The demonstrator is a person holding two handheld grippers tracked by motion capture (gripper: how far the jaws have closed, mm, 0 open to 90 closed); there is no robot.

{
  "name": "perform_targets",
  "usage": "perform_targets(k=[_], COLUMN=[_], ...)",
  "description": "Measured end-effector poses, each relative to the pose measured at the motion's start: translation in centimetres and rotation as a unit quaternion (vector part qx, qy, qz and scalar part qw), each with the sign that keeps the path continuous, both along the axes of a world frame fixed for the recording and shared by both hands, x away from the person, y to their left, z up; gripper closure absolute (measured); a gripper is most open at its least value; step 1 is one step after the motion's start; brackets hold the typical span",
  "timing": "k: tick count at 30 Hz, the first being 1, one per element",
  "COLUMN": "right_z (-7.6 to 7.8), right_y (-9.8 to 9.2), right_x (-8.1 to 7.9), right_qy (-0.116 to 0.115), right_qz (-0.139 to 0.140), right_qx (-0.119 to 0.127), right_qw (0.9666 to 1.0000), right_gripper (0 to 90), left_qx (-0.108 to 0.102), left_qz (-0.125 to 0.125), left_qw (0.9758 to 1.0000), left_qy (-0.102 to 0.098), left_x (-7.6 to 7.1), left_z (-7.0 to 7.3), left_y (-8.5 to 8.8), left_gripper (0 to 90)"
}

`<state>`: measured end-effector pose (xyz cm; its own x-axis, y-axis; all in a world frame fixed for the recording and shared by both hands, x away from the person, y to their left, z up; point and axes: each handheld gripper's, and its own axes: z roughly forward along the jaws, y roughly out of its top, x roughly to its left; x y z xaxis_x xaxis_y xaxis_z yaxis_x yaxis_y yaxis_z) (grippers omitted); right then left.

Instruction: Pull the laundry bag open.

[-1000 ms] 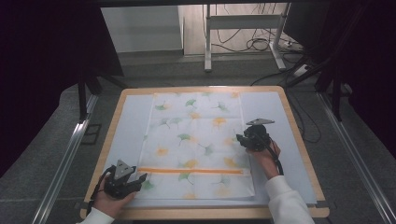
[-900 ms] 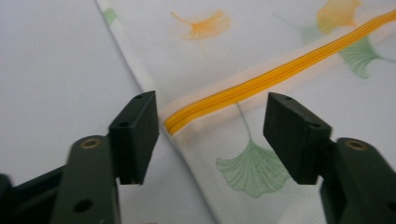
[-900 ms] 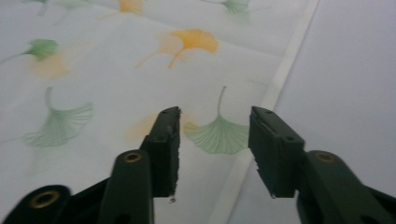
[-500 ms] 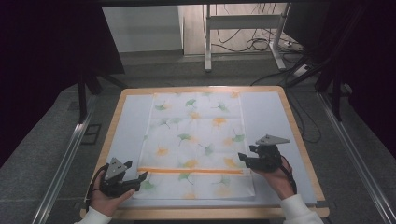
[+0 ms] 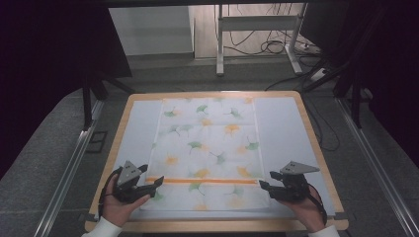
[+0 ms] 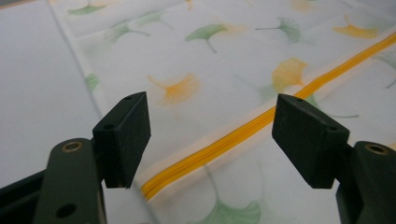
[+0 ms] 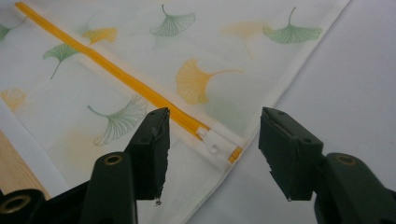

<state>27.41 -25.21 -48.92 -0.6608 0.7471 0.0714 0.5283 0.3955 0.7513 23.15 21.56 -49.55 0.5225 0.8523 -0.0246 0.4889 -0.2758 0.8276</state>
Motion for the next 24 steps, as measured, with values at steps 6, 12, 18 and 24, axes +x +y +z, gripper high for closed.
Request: perform_targets(k=[6, 12, 18, 24], right_z=[-0.2, -0.2, -0.4, -0.5], right_y=[-0.3, -0.2, -0.3, -0.4], right_x=[-0.5, -0.8, -1.1, -1.5], right_qy=[0.007, 0.01, 0.023, 0.027], right_qz=[0.0, 0.021, 0.027, 0.028], right_qx=[-0.004, -0.004, -0.008, -0.011], right_qw=[1.0, 0.9997, 0.9993, 0.9992], right_gripper=[56.2, 76.0, 88.2, 88.6], left_qx=[0.006, 0.0, -0.002, 0.001], left_qz=[-0.032, -0.059, -0.097, -0.132], left_qw=[0.9995, 0.9983, 0.9953, 0.9909], left_qy=[-0.002, 0.004, 0.004, 0.023], left_x=[1.0, 1.8, 2.8, 3.3], left_z=[0.3, 0.8, 1.1, 1.5], left_y=[-2.2, -3.5, -5.8, -8.3], left_gripper=[27.1, 29.4, 29.3, 33.7])
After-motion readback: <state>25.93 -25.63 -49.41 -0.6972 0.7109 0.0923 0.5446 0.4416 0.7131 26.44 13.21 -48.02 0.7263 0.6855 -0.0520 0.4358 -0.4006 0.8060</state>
